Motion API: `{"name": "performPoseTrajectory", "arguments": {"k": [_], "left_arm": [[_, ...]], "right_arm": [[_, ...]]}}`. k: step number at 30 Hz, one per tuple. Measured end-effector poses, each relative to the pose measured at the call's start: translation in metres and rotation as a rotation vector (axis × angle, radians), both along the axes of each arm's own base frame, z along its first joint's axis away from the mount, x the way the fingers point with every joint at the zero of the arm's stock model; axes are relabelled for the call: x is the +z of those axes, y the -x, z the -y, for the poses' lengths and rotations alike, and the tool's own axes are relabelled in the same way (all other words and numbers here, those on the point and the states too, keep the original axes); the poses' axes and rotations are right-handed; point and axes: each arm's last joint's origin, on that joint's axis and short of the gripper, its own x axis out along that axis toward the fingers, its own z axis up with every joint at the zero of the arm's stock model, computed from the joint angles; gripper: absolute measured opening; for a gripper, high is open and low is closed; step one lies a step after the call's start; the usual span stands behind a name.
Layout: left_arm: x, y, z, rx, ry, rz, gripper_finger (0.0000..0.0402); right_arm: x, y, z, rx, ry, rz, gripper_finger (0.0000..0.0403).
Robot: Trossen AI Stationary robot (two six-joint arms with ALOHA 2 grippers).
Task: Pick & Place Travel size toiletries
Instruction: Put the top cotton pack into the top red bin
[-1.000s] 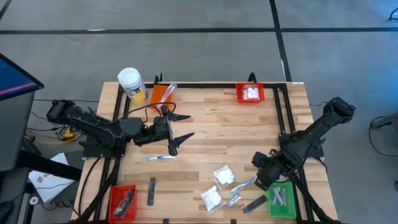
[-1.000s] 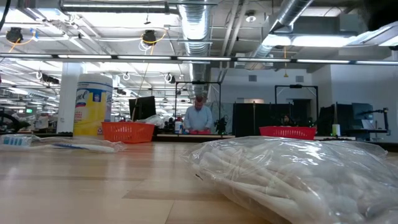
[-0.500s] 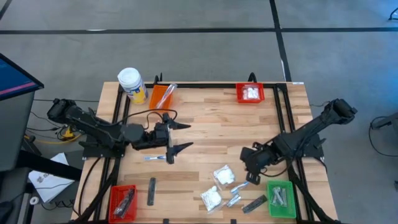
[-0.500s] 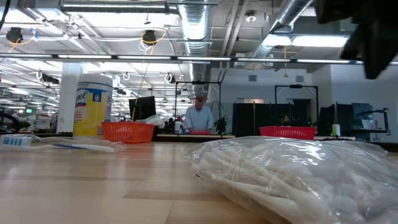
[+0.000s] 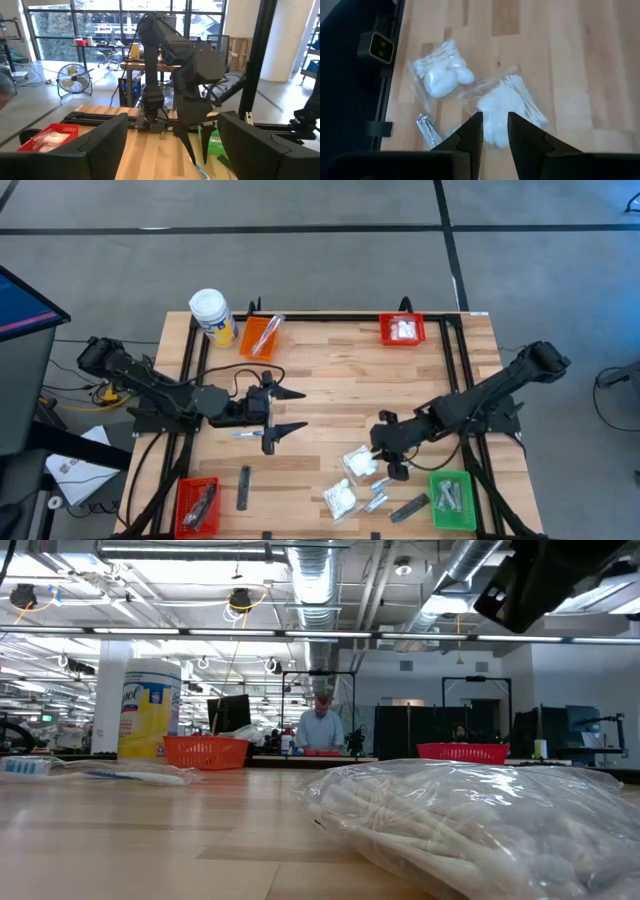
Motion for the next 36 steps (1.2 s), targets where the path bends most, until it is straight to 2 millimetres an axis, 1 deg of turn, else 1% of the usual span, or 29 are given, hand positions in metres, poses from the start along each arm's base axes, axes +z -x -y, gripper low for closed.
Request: {"name": "performPoseTrajectory", "arguments": {"k": [4,12,19,23,27,31,36], "left_arm": [[0.000,0.001,0.002,-0.010,0.000,-0.001,0.0298],[-0.002,0.001,0.002,-0.009,0.014,-0.018,0.0298],[-0.003,0.001,0.002,-0.008,0.010,-0.028,0.0298],[-0.003,0.001,0.002,-0.008,0.009,-0.031,0.0298],[-0.003,0.001,0.002,-0.008,0.009,-0.032,0.0298],[-0.004,0.001,0.002,-0.008,0.008,-0.032,0.0298],[-0.005,0.001,0.002,-0.009,0.040,-0.043,0.0298]], "right_arm": [[-0.016,-0.008,-0.005,0.053,0.047,-0.032,0.0083],[-0.061,-0.021,-0.012,0.128,0.123,-0.187,0.0083],[-0.095,-0.028,-0.020,0.208,0.098,-0.318,0.0083],[-0.101,-0.036,-0.026,0.241,0.102,-0.330,0.0083],[-0.099,-0.046,-0.024,0.221,0.112,-0.312,0.0080],[-0.095,-0.058,-0.013,0.134,0.177,-0.249,0.0062],[-0.093,-0.070,0.007,0.033,0.179,-0.205,0.0029]]}}
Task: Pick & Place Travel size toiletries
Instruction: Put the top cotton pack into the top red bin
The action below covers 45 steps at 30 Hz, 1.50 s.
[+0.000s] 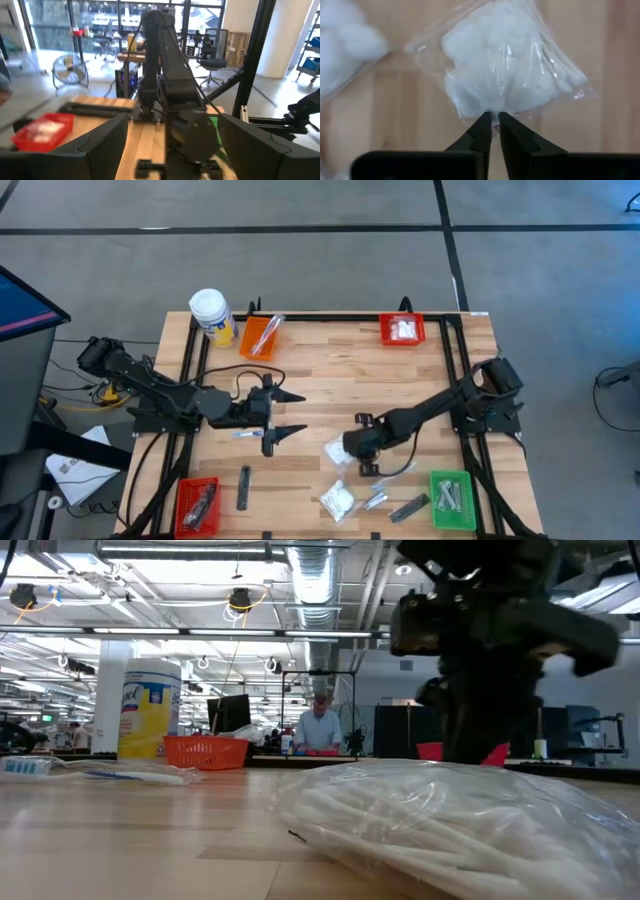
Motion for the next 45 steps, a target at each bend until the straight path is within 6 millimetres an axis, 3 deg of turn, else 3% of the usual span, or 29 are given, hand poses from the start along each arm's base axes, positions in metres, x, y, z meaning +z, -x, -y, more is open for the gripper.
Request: {"name": "performPoseTrajectory", "arguments": {"k": [4,13,19,24,29,32,38,45], "left_arm": [[-0.007,0.000,-0.002,0.010,0.032,-0.062,0.0298],[-0.030,0.003,-0.008,0.056,0.089,-0.280,0.0297],[-0.061,-0.002,0.005,0.056,-0.056,-0.463,0.0276],[-0.096,-0.020,0.015,0.098,-0.191,-0.575,0.0247],[-0.169,-0.027,0.050,0.138,-0.282,-0.734,0.0220],[-0.192,-0.033,0.065,0.216,-0.398,-0.729,0.0207],[-0.188,-0.042,0.086,0.233,-0.541,-0.679,0.0197],[-0.190,-0.044,0.082,0.215,-0.537,-0.706,0.0211]], "right_arm": [[0.002,-0.010,0.016,-0.062,-0.017,0.043,0.0004],[0.008,-0.027,0.043,-0.192,-0.071,0.157,0.0002],[0.007,-0.028,0.046,-0.231,-0.086,0.154,0.0002],[0.008,-0.028,0.046,-0.238,-0.090,0.156,0.0002],[0.008,-0.029,0.046,-0.243,-0.098,0.169,0.0001],[0.009,-0.031,0.046,-0.249,-0.106,0.189,0.0001],[0.010,-0.032,0.053,-0.273,-0.110,0.193,0.0001],[0.010,-0.033,0.058,-0.286,-0.111,0.194,0.0000]]}}
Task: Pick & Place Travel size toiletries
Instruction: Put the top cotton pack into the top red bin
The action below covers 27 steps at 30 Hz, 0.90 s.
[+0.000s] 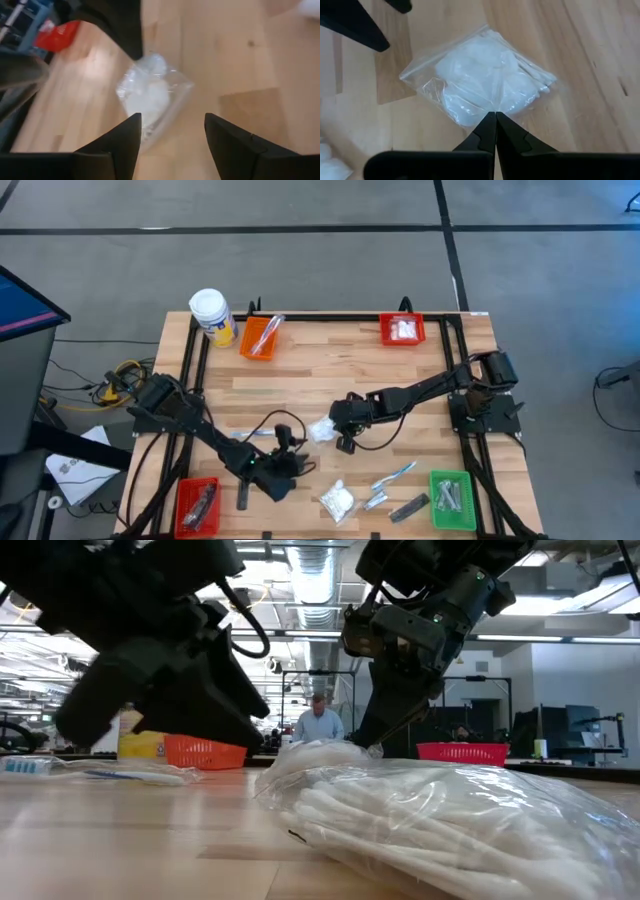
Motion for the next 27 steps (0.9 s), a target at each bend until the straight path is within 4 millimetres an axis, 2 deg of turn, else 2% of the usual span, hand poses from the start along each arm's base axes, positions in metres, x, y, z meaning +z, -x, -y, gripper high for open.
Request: {"name": "performPoseTrajectory", "arguments": {"k": [11,19,27], "left_arm": [[-0.001,-0.009,-0.016,0.031,0.029,-0.021,0.0231],[-0.016,0.001,-0.029,0.082,0.056,-0.047,0.0233],[-0.017,-0.005,-0.041,0.122,0.076,-0.036,0.0233]], "right_arm": [[0.000,0.000,0.001,-0.004,-0.001,0.002,0.0000],[0.000,-0.001,0.001,-0.004,-0.002,0.005,0.0000],[0.002,-0.003,0.001,0.000,-0.011,0.032,0.0000]]}}
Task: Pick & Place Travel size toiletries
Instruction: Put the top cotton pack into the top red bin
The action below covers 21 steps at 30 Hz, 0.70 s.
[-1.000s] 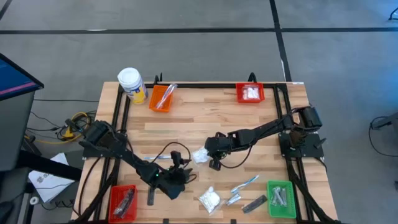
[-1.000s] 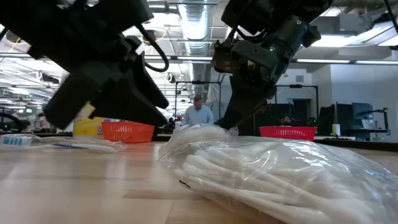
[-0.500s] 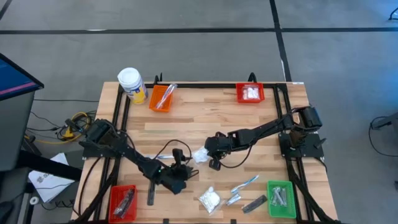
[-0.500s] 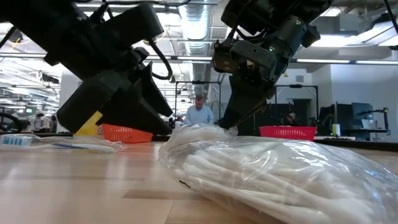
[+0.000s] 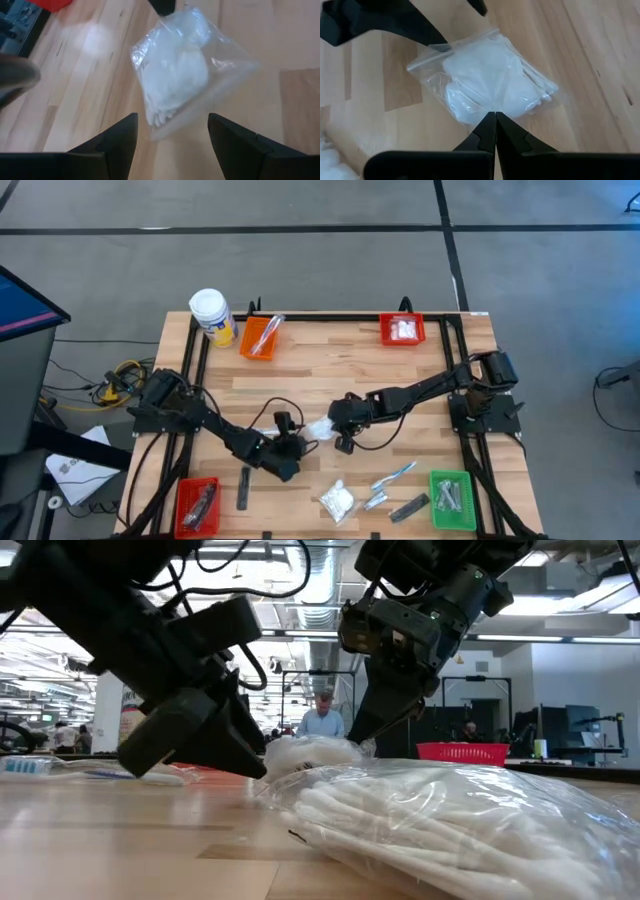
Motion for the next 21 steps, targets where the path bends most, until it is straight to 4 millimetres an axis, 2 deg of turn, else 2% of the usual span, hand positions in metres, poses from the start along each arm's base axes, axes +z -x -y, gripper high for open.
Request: {"name": "performPoseTrajectory", "arguments": {"k": [5,8,12,16,17,21], "left_arm": [[0.000,-0.007,-0.009,0.008,0.055,0.001,0.0228],[0.000,-0.011,-0.015,0.010,0.092,0.000,0.0208],[0.000,-0.014,-0.022,0.020,0.150,-0.001,0.0143],[-0.001,-0.015,-0.023,0.021,0.216,-0.006,0.0035],[-0.001,-0.015,-0.023,0.014,0.229,-0.009,0.0019],[-0.001,-0.015,-0.021,0.012,0.275,-0.007,0.0007]], "right_arm": [[0.001,-0.001,-0.001,0.010,-0.016,0.013,0.0000],[0.001,-0.001,-0.001,0.010,-0.016,0.016,0.0000],[0.001,-0.002,-0.001,0.012,-0.016,0.020,0.0000],[0.001,-0.001,-0.001,0.059,0.009,0.021,0.0000],[0.001,-0.001,-0.002,0.084,0.009,0.020,0.0000],[0.001,0.000,-0.005,0.189,-0.035,0.010,0.0009]]}}
